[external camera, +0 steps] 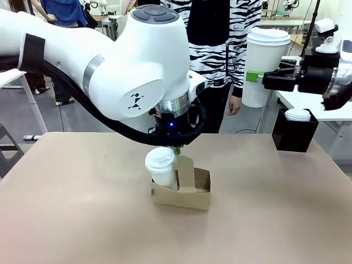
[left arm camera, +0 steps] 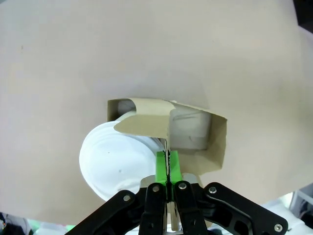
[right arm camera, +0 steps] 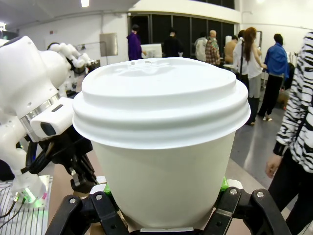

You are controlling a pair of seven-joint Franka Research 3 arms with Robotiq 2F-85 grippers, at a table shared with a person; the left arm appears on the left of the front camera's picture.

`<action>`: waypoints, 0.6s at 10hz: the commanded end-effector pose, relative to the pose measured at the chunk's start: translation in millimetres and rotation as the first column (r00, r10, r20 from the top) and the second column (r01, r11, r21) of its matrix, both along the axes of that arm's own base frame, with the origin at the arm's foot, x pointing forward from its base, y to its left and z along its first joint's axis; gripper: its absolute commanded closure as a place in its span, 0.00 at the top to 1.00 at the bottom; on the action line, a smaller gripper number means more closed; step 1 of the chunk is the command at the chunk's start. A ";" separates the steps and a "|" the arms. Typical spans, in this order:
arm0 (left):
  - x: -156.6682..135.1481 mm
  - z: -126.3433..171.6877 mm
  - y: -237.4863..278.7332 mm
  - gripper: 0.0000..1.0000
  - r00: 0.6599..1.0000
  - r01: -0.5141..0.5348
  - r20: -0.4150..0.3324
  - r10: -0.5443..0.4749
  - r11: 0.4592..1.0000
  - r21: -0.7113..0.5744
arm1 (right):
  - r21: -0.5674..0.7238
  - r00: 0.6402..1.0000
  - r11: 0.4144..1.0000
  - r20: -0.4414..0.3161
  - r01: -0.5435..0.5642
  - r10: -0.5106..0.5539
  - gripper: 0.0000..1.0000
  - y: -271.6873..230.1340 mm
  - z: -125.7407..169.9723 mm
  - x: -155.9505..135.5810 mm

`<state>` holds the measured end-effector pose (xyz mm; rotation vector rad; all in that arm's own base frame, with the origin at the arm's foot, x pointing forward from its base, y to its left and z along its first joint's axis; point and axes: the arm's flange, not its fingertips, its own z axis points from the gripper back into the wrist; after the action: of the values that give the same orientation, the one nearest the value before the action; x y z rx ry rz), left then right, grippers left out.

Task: Pour a drink into a cup and package it in a carrier.
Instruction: Position the Cup Carrier in the center of the table, then insert the held 600 ml Paper Cup into the Cup Carrier.

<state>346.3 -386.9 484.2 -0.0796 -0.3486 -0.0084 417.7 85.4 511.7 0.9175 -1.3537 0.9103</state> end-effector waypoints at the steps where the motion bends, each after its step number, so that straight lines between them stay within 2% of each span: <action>1: 1.4 -7.9 -4.8 0.02 0.999 -0.012 -0.037 0.016 0.995 0.098 | 0.004 1.000 1.000 0.004 0.009 -0.009 0.81 3.3 5.2 3.4; 2: 0.0 0.0 0.0 0.02 1.000 0.000 0.000 0.000 1.000 0.000 | 0.004 1.000 1.000 0.004 0.009 -0.009 0.81 3.3 5.2 3.4; 6: 0.9 3.6 -2.2 0.02 1.000 0.006 0.002 -0.006 1.000 0.011 | 0.004 1.000 1.000 0.004 0.009 -0.009 0.81 3.3 5.2 3.4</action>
<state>347.5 -389.7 487.9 -0.0737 -0.3529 -0.0172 417.7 85.4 511.7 0.9175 -1.3537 0.9103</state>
